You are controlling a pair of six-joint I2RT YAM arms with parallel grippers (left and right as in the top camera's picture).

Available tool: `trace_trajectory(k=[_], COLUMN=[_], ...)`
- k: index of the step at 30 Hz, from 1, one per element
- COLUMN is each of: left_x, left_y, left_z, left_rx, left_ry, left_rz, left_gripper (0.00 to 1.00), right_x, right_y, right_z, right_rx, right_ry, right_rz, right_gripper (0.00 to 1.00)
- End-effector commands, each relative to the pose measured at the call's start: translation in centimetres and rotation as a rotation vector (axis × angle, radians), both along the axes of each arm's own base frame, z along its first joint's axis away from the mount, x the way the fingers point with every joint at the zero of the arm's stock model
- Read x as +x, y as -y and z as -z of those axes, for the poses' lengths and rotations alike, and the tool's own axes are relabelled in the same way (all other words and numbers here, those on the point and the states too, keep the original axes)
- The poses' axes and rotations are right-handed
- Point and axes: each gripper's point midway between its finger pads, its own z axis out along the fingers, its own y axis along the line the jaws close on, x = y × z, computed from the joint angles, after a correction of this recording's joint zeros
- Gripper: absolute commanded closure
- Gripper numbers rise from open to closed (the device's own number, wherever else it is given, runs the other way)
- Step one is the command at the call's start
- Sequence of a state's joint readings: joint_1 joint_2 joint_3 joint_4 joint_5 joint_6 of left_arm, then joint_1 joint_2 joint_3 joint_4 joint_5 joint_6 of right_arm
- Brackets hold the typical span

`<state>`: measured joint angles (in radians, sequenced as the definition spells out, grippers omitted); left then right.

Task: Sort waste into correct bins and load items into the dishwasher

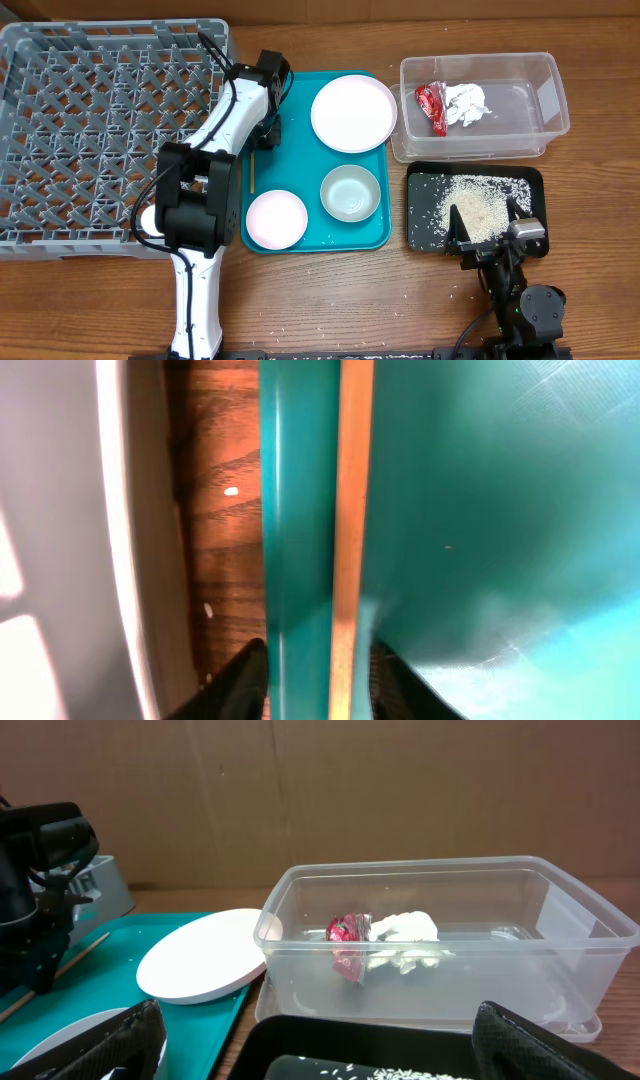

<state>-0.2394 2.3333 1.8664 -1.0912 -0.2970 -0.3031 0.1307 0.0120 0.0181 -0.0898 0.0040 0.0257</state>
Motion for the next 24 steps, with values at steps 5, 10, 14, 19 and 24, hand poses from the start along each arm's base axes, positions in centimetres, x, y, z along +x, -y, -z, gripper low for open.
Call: trace_trajectory(k=[5,10,14,19,24], left_x=[-1.8,-0.7,0.4,0.5,0.7], left_y=[-2.6,-2.8,-1.3,0.0,0.4], left_z=[-0.2,-2.8,-4.1,-4.0,-3.8], left_rx=[0.138,0.163,0.076,-0.004,-0.022], left_ry=[-0.061,-0.030,0.004,0.001,0.000], left_rz=[-0.022,-0.029,-0.031,-0.033,-0.013], left_gripper=[0.70,0.69,0.67,0.64,0.60], right_x=[0.0,0.0,0.0,0.0,0.0], right_y=[0.1,0.1,0.1,0.1,0.1], right_z=[0.1,0.1,0.1,0.1,0.1], right_rx=[0.000,0.000,0.000,0.000,0.000], right_ry=[0.005,0.005,0.005,0.005,0.005], right_rz=[0.005,0.005,0.005,0.005,0.005], right_gripper=[0.00,0.00,0.00,0.00,0.00])
